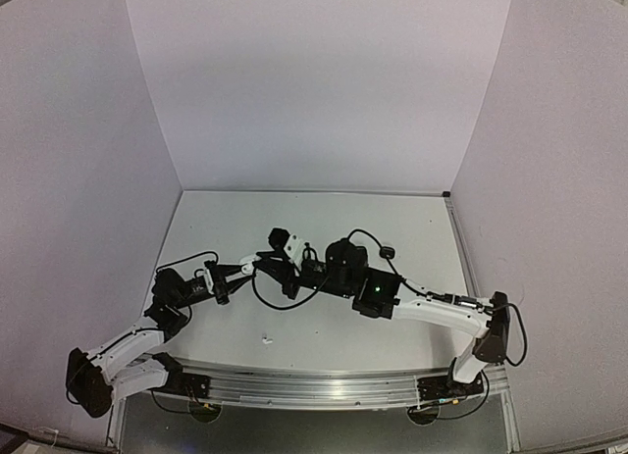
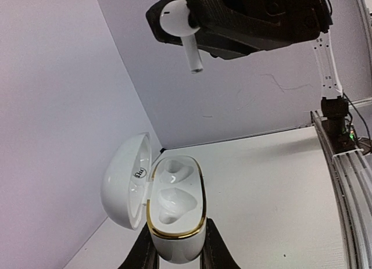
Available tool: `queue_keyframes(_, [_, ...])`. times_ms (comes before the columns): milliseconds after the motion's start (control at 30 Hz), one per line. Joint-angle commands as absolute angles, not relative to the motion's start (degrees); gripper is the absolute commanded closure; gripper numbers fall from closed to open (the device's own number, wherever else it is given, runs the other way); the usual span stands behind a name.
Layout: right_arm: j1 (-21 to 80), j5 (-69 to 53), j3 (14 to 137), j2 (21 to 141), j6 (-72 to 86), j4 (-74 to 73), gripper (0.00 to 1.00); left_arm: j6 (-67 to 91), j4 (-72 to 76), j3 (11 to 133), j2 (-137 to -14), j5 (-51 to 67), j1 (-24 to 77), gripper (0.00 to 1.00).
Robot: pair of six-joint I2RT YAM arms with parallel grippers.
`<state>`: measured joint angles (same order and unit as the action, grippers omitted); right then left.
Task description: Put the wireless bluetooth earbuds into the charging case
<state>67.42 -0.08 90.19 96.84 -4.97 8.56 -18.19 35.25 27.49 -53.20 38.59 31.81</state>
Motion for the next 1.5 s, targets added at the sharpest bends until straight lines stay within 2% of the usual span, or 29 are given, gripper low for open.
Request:
queue_keyframes(0, [64.3,-12.1,93.3,98.8,-6.6,9.7,1.0,-26.0,32.5,25.6,-48.3,21.9,37.9,1.0])
queue_keyframes(133, [62.2,-20.3,94.3,99.3,-6.1,9.4,1.0,-28.5,30.7,24.1,-45.9,11.8,44.5,1.0])
queue_keyframes(567, [62.0,-24.4,94.9,99.6,-7.3,6.4,1.0,-22.6,29.6,23.9,-45.5,7.6,46.3,1.0])
queue_keyframes(1033, [58.7,-24.4,96.7,105.0,-11.8,7.0,1.0,-21.9,31.4,23.7,-46.1,8.6,46.5,1.0])
queue_keyframes(1467, [58.4,-25.0,96.4,105.4,-11.4,7.4,1.0,-18.2,33.1,23.8,-47.2,9.1,46.5,1.0])
